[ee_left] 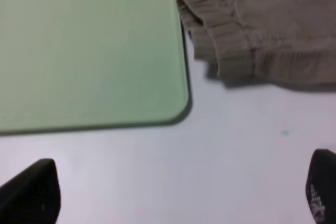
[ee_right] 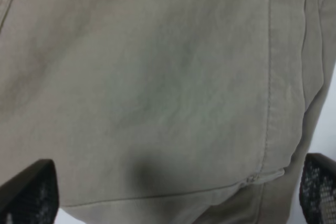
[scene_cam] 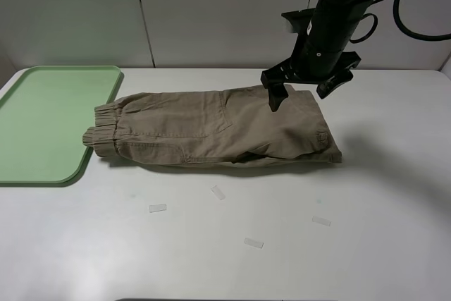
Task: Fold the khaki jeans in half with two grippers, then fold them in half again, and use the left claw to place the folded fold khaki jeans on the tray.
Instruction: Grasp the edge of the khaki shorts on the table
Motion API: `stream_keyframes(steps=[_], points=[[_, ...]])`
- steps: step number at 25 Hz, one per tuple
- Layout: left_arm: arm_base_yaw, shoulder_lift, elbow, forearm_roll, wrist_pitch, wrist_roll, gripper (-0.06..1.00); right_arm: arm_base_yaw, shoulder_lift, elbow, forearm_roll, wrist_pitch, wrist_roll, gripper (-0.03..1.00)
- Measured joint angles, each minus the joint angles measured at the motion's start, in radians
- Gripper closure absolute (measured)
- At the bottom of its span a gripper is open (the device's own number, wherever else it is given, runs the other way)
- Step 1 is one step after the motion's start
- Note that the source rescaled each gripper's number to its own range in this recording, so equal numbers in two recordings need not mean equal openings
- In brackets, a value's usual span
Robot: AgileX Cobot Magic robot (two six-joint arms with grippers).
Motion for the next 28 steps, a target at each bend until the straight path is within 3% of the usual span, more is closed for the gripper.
stream_keyframes(steps=[7, 14, 23, 28], points=[[0.0, -0.286, 0.018, -0.021, 0.058, -0.001, 0.03, 0.0, 0.0, 0.0, 0.002, 0.0, 0.011, -0.03], [0.0, -0.326, 0.018, -0.067, 0.223, -0.003, 0.04, 0.0, 0.006, 0.0, 0.003, -0.001, 0.017, -0.03], [0.0, -0.327, 0.036, -0.065, 0.196, 0.0, 0.05, -0.005, 0.075, -0.003, 0.003, -0.051, 0.041, -0.03], [0.0, -0.327, 0.036, -0.065, 0.196, 0.0, 0.06, -0.053, 0.134, -0.003, 0.003, -0.053, 0.048, -0.03]])
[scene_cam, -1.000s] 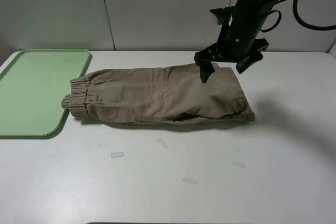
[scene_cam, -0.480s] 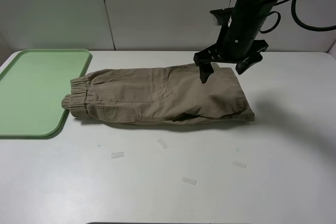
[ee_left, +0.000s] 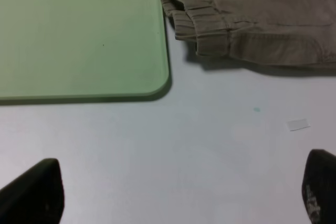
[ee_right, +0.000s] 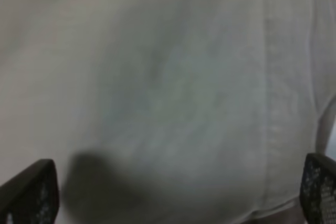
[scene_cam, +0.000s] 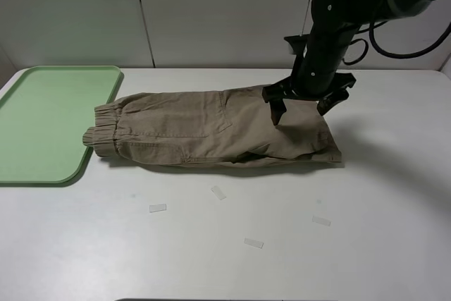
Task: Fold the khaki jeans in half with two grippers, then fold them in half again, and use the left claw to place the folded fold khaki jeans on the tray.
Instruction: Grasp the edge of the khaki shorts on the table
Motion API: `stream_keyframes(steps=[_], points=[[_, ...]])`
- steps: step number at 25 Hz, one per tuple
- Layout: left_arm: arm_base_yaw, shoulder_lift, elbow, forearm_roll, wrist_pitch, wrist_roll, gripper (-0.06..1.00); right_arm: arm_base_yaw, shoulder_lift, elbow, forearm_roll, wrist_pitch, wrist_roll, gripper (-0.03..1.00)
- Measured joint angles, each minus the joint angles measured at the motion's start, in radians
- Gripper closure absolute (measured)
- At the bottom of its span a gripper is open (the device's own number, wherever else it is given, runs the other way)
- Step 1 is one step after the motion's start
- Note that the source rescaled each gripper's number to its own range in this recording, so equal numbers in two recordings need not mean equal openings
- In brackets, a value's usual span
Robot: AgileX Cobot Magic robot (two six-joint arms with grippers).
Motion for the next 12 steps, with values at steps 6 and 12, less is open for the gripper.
stream_keyframes(steps=[6, 12], points=[[0.037, 0.0, 0.0, 0.0, -0.001, 0.0, 0.06, -0.064, 0.056, 0.0, -0.001, -0.031, -0.001, -0.03], [0.195, 0.0, 0.0, 0.0, -0.001, 0.0, 0.06, -0.108, 0.104, 0.0, -0.001, -0.072, -0.023, -0.03]])
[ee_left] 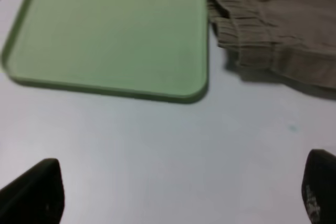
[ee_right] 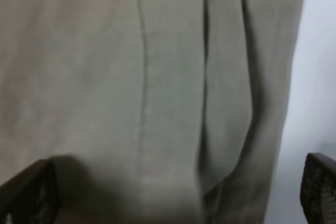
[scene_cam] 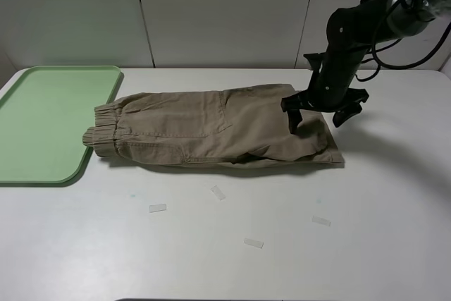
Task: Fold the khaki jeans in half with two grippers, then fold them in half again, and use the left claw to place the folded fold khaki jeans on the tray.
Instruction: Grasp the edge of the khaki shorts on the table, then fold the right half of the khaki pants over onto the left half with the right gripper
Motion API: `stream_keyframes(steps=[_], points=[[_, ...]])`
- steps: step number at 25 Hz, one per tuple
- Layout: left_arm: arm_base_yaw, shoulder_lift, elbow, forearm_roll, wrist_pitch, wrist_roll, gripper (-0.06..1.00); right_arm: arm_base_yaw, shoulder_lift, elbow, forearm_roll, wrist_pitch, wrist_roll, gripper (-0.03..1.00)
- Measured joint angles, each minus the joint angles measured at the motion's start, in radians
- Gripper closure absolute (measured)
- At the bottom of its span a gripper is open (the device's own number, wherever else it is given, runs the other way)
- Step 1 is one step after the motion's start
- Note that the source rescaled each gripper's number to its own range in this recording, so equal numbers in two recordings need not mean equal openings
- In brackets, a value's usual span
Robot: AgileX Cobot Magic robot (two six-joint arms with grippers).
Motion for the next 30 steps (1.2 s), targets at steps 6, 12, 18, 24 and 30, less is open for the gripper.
stream_keyframes(steps=[6, 12, 18, 24, 30], points=[[0.1, 0.0, 0.0, 0.0, 0.0, 0.0, 0.06, -0.003, 0.049, -0.002, 0.005, -0.036, -0.029, -0.03], [0.111, 0.0, 0.0, 0.0, 0.0, 0.0, 0.06, -0.003, 0.072, -0.016, 0.01, -0.034, -0.083, -0.03], [0.111, 0.0, 0.0, 0.001, 0.0, 0.0, 0.06, 0.005, 0.079, -0.02, 0.061, -0.048, -0.128, 0.58], [0.111, 0.0, 0.0, 0.001, 0.0, 0.0, 0.06, 0.009, 0.08, -0.023, 0.035, -0.055, -0.131, 0.93], [0.111, 0.0, 0.0, 0.001, 0.0, 0.0, 0.06, 0.009, 0.062, -0.043, -0.039, 0.025, -0.131, 0.93]])
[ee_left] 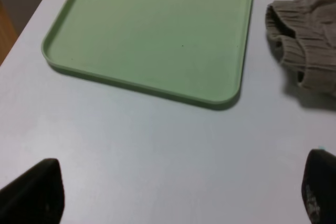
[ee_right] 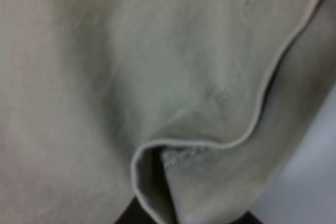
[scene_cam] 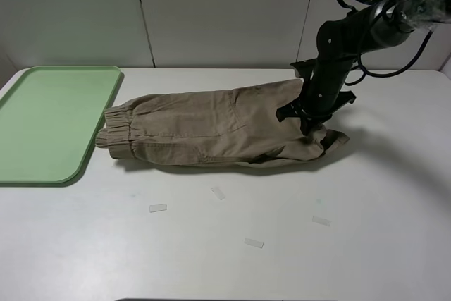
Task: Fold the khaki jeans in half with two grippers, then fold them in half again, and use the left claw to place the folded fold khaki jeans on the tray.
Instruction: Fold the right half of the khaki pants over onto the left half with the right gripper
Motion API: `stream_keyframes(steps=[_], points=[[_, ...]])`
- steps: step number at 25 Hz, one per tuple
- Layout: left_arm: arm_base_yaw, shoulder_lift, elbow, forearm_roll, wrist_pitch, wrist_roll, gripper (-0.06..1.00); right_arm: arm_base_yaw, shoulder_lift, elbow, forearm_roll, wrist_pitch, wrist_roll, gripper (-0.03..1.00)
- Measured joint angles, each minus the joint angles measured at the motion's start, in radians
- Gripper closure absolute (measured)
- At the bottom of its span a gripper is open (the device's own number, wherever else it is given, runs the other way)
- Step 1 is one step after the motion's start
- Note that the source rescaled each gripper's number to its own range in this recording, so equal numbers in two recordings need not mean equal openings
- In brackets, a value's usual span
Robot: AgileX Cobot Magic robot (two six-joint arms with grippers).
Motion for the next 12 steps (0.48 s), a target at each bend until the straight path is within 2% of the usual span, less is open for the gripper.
stream_keyframes(steps=[5, 12], points=[[0.0, 0.0, 0.0, 0.0, 0.0, 0.0, 0.06, -0.009, -0.059, -0.055, -0.117, 0.179, -0.004, 0.93], [0.0, 0.0, 0.0, 0.0, 0.0, 0.0, 0.06, -0.019, -0.135, -0.188, -0.334, 0.361, -0.015, 0.93]])
